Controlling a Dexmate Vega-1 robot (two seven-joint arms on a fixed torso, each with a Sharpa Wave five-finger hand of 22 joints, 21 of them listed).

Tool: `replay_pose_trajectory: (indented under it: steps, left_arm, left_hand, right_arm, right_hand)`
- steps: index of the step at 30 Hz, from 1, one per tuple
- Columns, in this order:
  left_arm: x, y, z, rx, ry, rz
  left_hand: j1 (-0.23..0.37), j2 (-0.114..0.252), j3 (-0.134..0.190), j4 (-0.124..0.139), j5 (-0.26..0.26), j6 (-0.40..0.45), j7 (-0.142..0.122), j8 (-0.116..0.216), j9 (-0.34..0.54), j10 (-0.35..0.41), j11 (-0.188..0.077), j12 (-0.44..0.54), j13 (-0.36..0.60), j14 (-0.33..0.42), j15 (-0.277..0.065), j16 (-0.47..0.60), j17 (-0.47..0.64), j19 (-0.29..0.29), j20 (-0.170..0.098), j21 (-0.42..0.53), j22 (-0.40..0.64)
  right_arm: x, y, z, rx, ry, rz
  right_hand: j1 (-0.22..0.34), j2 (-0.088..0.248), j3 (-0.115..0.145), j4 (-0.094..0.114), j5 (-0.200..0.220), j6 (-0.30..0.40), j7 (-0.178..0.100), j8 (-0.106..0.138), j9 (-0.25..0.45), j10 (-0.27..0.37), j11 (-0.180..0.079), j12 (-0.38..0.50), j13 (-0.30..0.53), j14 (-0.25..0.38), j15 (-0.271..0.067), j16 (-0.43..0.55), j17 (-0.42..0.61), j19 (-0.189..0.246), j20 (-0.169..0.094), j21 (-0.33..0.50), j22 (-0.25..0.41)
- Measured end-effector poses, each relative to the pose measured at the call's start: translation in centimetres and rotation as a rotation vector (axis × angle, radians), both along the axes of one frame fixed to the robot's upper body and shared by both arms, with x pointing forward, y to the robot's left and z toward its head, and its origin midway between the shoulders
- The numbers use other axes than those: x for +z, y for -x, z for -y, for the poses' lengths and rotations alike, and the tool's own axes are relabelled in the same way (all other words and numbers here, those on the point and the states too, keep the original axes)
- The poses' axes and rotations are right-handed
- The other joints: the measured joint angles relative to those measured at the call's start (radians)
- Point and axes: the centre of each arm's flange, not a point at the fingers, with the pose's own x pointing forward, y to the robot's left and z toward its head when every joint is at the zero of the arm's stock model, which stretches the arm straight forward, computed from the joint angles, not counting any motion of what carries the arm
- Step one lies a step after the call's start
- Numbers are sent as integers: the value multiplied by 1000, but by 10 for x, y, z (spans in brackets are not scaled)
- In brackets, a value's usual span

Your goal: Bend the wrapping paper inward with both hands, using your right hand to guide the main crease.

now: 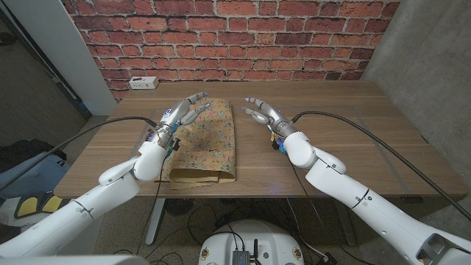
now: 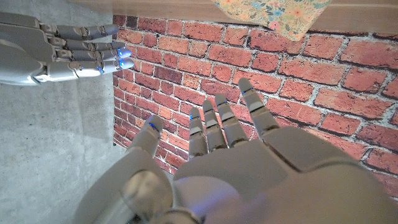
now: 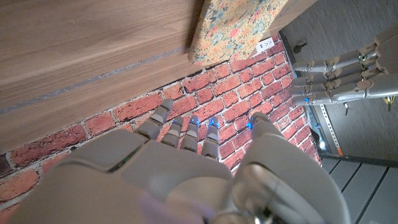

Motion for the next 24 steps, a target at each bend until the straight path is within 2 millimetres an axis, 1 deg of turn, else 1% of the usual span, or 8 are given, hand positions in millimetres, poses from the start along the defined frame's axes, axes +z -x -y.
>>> replay_pose_trajectory:
  steps: [4,6,7,8,17,20,23,24]
  left_arm:
    - [-2,-4,-4,-63,50,-13]
    - [-4,-7,-7,-57,57,-18]
    - [-4,-7,-8,-113,88,-24]
    - [-4,-9,-9,-111,92,-27]
    - [-8,-19,-18,-271,214,-70]
    - [-8,-21,-20,-294,239,-75]
    - [-9,-27,-23,-317,283,-85]
    - [-10,-28,-24,-317,288,-86]
  left_hand:
    - [-5,-5,0,0,0,-19,-7,0,0,-12,6,0,0,-17,0,0,-2,-5,-5,-9,0]
    - [-11,0,-4,4,-4,-24,-12,0,0,-21,4,0,-3,-25,0,0,-3,-8,-8,-11,0]
    - [-16,-6,-4,4,-7,-30,-14,0,0,-25,7,0,-3,-28,0,0,-3,-11,-6,-12,0]
    - [-16,-5,-4,4,-7,-33,-14,0,0,-27,9,0,-3,-32,3,0,-3,-14,-6,-15,0]
    - [-25,-4,-8,8,-7,-45,-20,0,-5,-44,16,0,-3,-56,7,0,-3,-22,-12,-15,0]
    - [-29,-8,-8,8,-7,-53,-27,0,-5,-50,11,0,-8,-63,0,0,-3,-19,-30,-22,0]
    - [-29,-8,-8,8,-7,-59,-34,0,-9,-51,9,0,-8,-63,0,0,-6,-19,-30,-22,-3]
    - [-29,-8,-8,8,-7,-59,-34,0,-10,-51,9,0,-8,-64,-1,0,-7,-19,-30,-22,-3]
  right_arm:
    - [0,-1,9,38,-82,1]
    - [2,1,7,63,-104,7]
    - [0,-4,16,71,-145,-1]
    - [1,-2,16,85,-159,2]
    - [1,-4,46,162,-338,16]
    - [1,-5,56,162,-373,27]
    - [3,-3,73,147,-440,63]
    - [4,-2,74,147,-447,70]
  right_hand:
    - [0,0,-4,-7,0,16,9,0,0,20,20,4,0,30,9,1,0,32,18,8,0]
    - [0,0,-8,-11,0,18,11,0,0,32,32,4,0,43,17,1,0,47,22,8,0]
    - [0,0,-9,-11,0,23,16,0,0,35,35,4,0,49,19,1,0,52,27,8,0]
    - [-2,-2,-12,-15,0,25,18,0,0,39,39,4,0,57,22,1,0,60,28,8,0]
    - [-20,-20,-20,-23,0,37,38,-6,0,55,55,4,0,89,43,1,0,107,71,15,0]
    - [-29,-29,-28,-23,0,48,49,-7,0,64,64,4,0,100,42,1,0,106,71,15,0]
    - [-36,-36,-33,-18,0,54,54,-7,0,70,70,4,0,100,42,1,0,113,63,15,0]
    - [-36,-36,-33,-18,0,55,56,-7,0,71,71,4,0,104,46,1,0,109,59,15,0]
